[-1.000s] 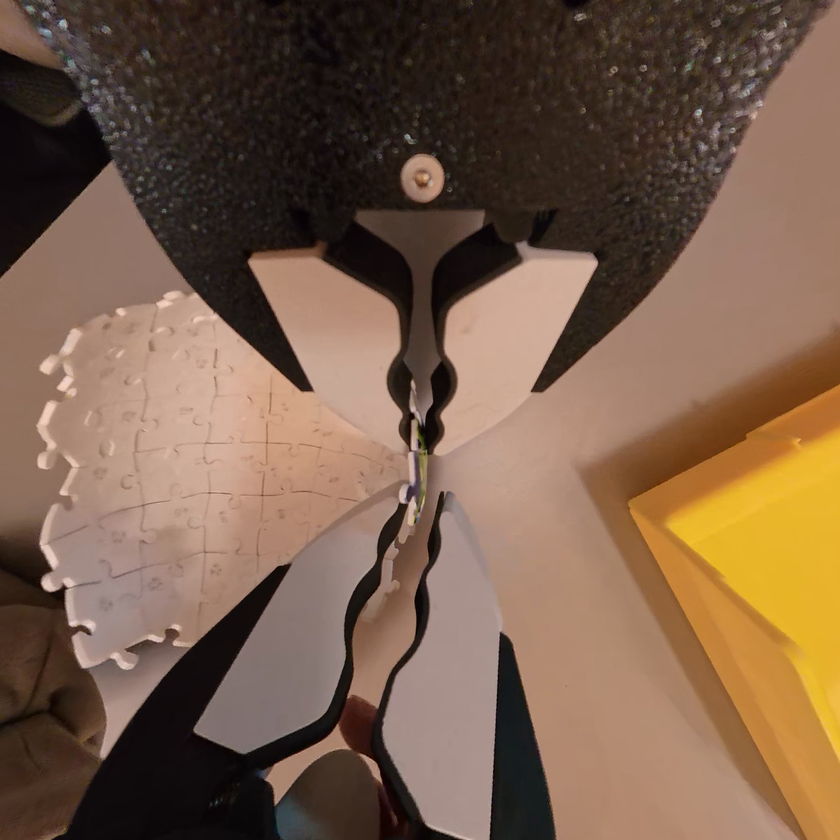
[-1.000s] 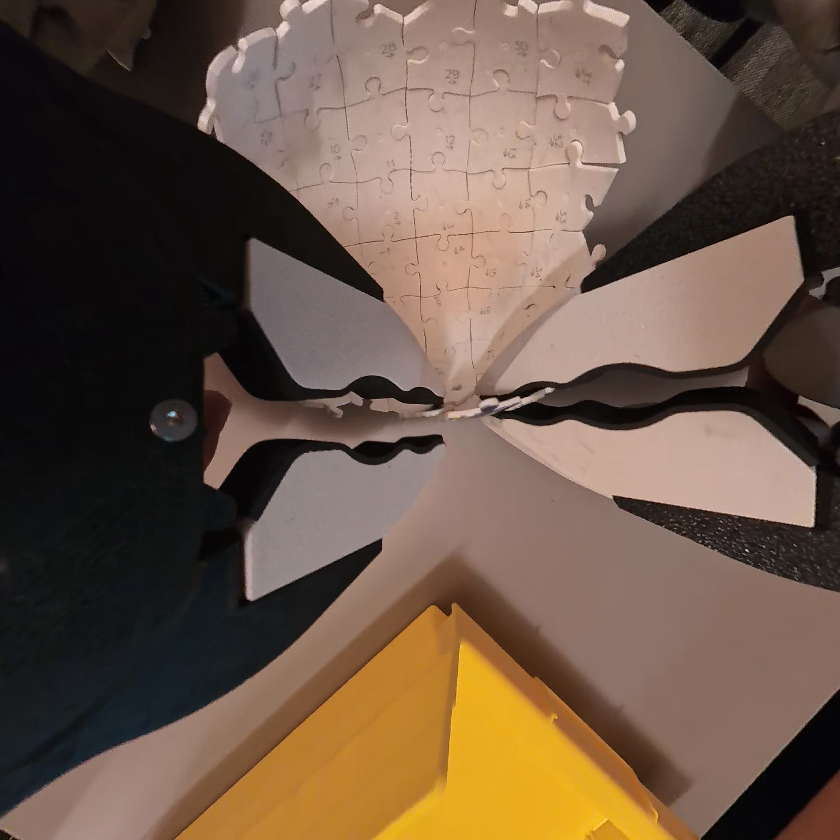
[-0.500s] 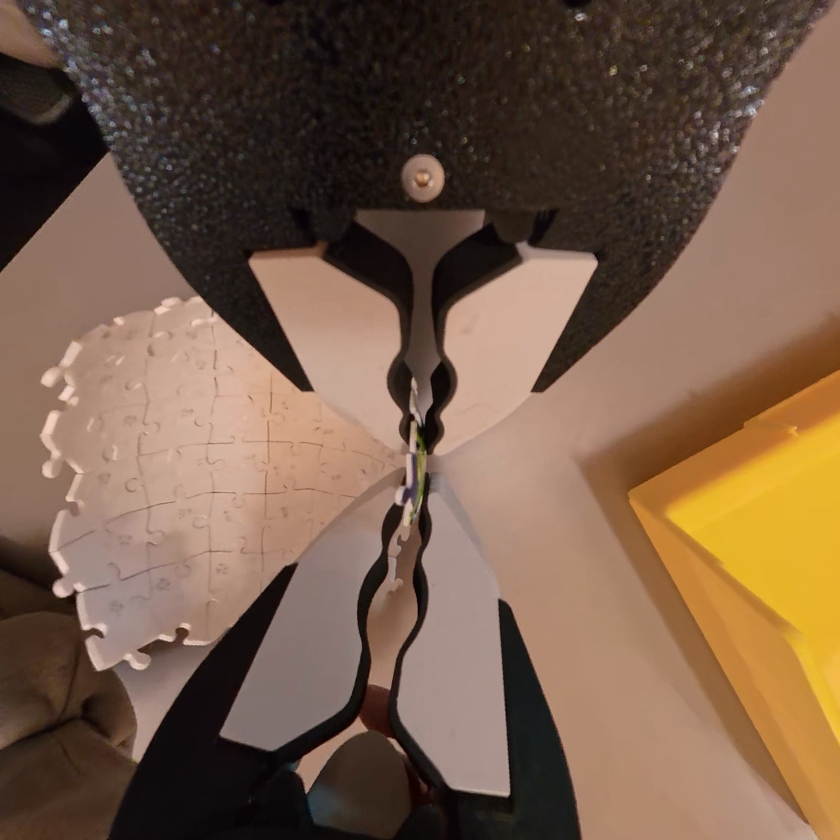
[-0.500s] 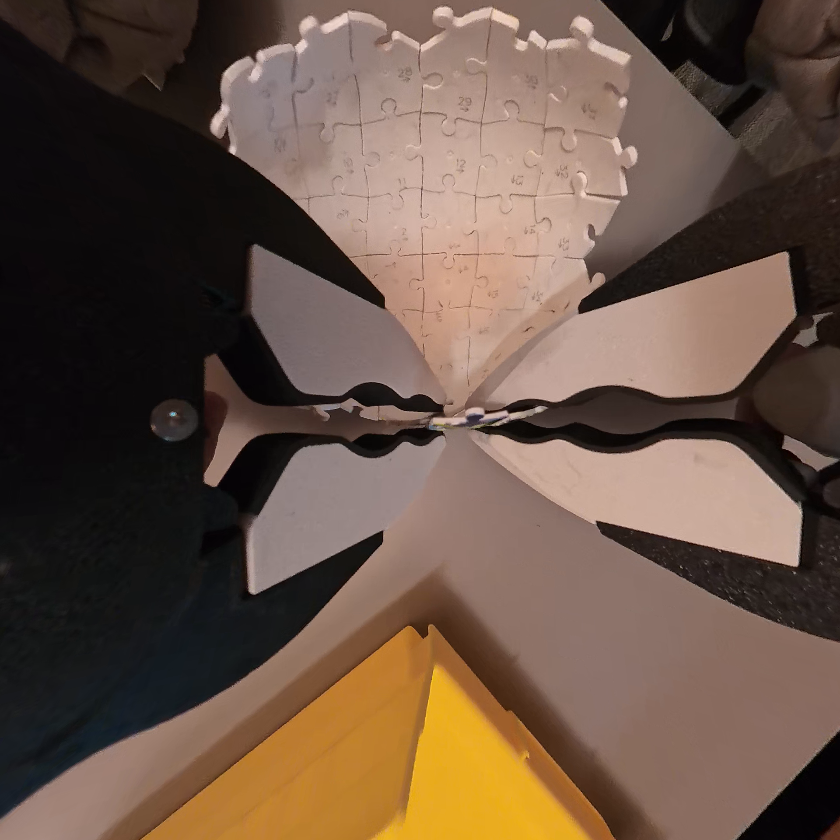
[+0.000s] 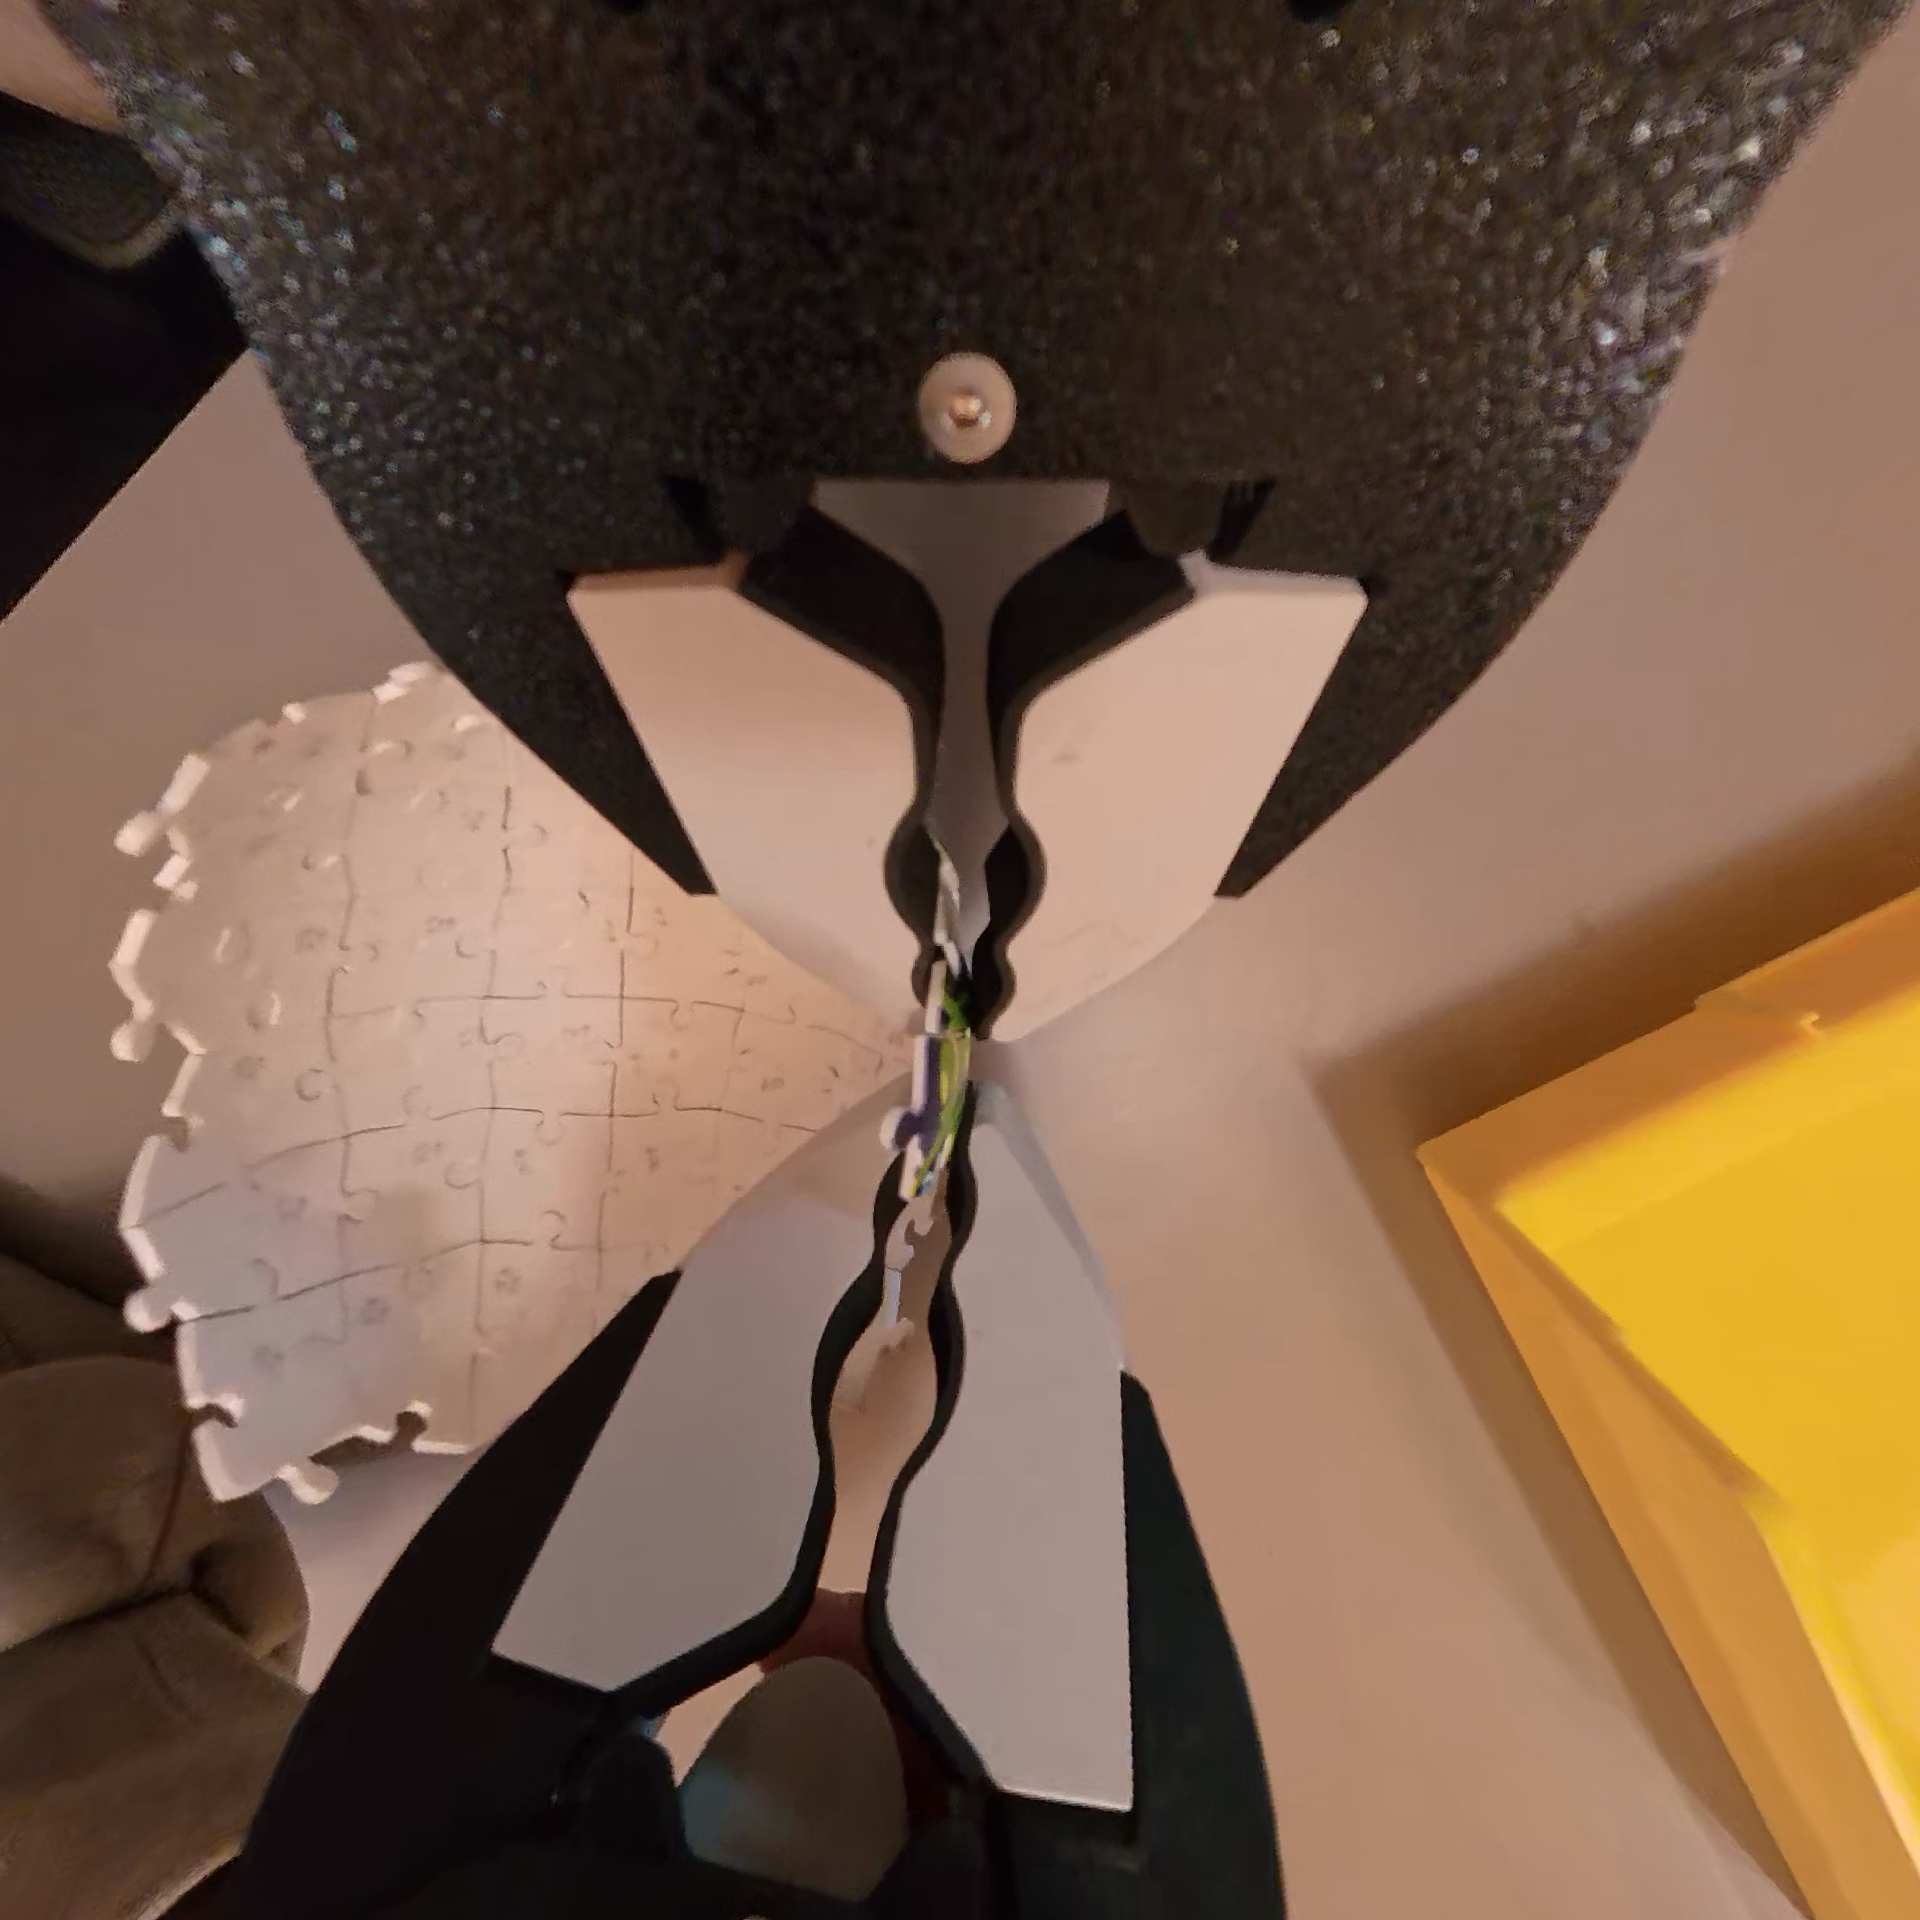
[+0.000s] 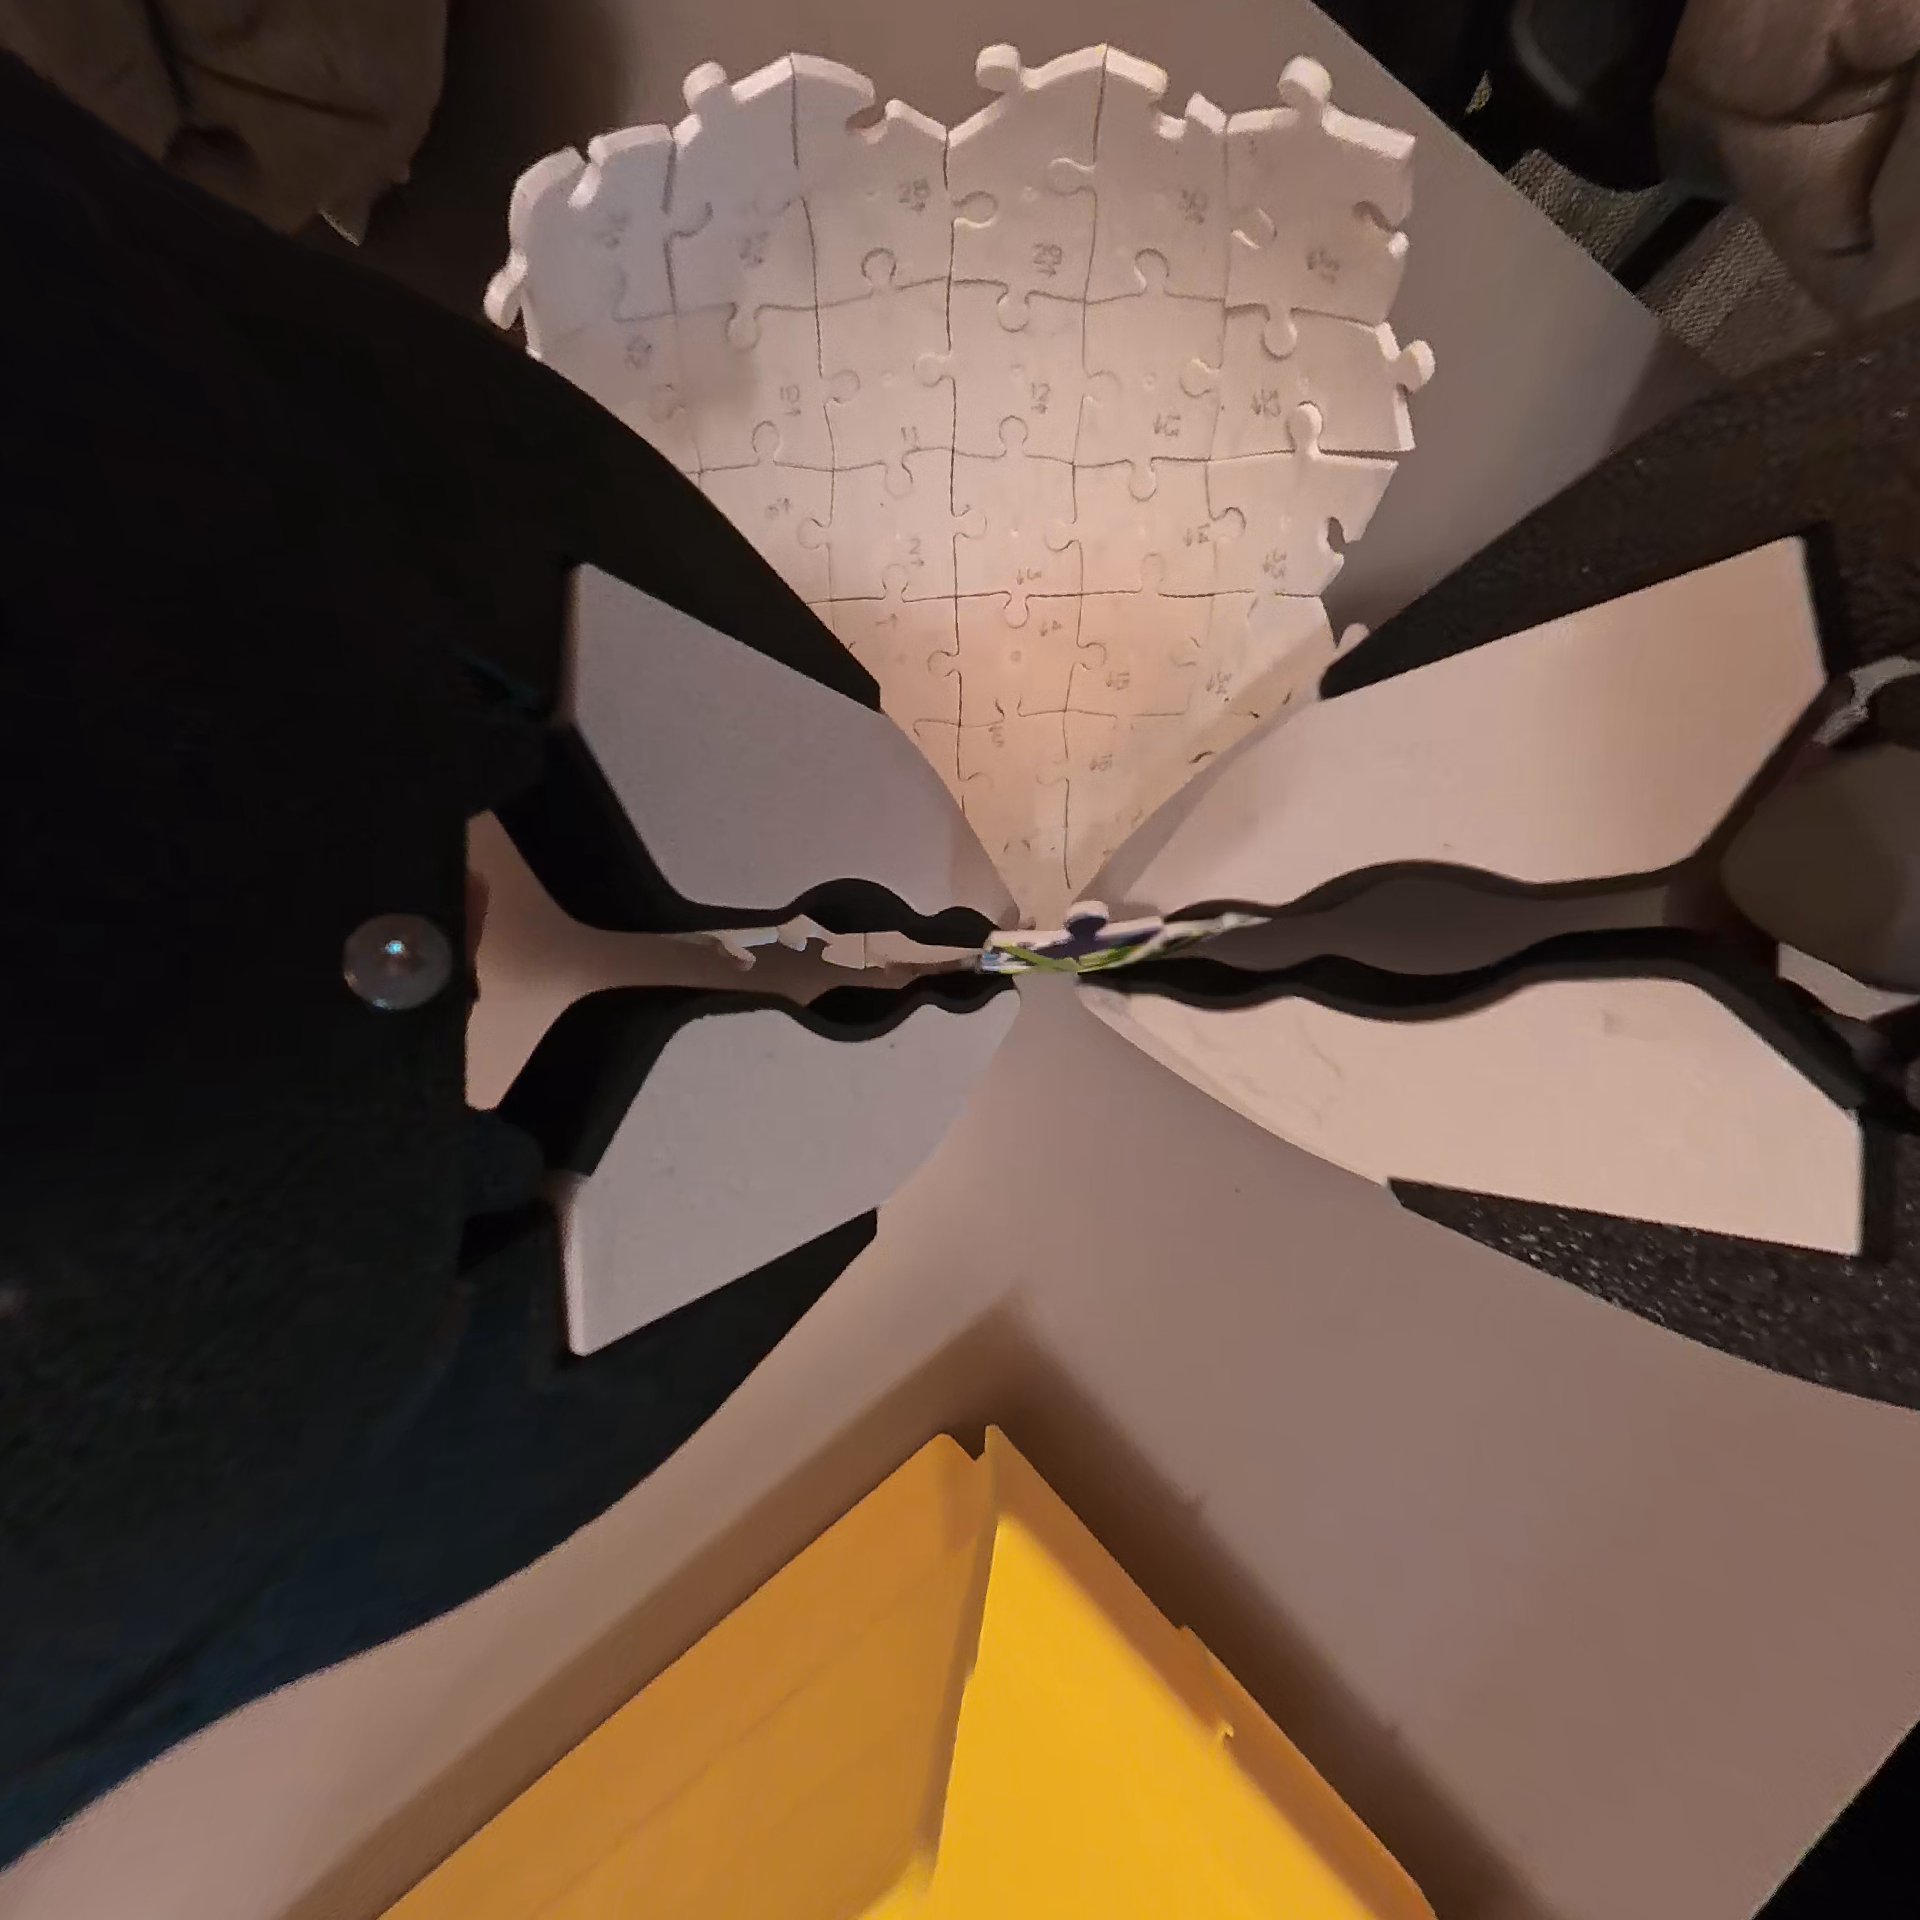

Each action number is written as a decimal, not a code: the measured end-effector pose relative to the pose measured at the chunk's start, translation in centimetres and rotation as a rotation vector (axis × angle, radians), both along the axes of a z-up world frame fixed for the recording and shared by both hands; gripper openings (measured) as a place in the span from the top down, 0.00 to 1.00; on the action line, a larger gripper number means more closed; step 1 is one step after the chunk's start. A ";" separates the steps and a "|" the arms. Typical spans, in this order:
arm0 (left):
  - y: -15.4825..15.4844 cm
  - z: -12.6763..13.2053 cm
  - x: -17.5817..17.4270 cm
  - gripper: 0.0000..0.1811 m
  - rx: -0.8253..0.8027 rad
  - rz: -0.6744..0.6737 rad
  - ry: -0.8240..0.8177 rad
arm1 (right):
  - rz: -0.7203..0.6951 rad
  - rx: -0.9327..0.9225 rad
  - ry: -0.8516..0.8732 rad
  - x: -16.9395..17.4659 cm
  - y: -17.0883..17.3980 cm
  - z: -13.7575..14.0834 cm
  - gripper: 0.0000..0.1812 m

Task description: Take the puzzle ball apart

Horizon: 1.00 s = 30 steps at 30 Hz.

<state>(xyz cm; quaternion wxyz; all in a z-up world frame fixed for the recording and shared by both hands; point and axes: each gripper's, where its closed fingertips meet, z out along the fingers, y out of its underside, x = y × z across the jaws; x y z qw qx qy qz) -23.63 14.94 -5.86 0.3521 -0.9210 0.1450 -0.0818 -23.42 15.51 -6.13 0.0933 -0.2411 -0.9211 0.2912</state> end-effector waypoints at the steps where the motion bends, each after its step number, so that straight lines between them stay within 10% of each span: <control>1: 0.0 0.1 0.0 0.98 0.000 0.008 -0.015 | 0.001 -0.001 0.003 0.0 0.0 0.0 0.98; 30: -2.3 -1.5 0.0 0.98 -0.277 0.224 -0.211 | -0.070 0.042 -0.001 -0.3 1.0 -0.3 0.97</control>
